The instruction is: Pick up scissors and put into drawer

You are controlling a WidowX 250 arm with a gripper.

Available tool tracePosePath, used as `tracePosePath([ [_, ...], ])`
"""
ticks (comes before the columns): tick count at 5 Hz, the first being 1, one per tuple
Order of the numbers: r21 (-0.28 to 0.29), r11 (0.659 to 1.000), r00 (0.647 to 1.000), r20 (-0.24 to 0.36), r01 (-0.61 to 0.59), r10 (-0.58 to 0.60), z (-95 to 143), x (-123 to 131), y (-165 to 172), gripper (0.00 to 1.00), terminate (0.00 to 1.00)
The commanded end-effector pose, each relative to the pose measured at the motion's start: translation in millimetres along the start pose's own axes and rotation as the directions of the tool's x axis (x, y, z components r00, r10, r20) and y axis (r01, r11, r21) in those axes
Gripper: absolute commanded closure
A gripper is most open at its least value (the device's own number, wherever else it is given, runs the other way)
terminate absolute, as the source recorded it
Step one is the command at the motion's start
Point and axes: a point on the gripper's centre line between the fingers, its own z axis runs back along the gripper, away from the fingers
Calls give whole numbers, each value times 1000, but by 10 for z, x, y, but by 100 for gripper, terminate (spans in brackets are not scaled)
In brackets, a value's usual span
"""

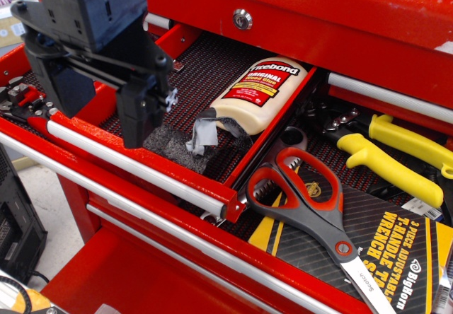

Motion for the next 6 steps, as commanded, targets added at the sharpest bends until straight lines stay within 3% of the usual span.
tracePosePath([
  [1,0,1000,1000,0,0,0,0,0,0,0,0],
  [2,14,970,967,-78,-244,244,-10,143,-380,0,0],
  [3,154,876,880,-70,-456,470,-67,284,-806,0,0],
  [4,202,727,739,-25,-656,673,-243,400,-1045,0,0],
  [5,169,697,708,7,-696,706,-384,434,-1254,0,0],
  [6,117,702,710,48,-703,703,-468,473,-1389,0,0],
])
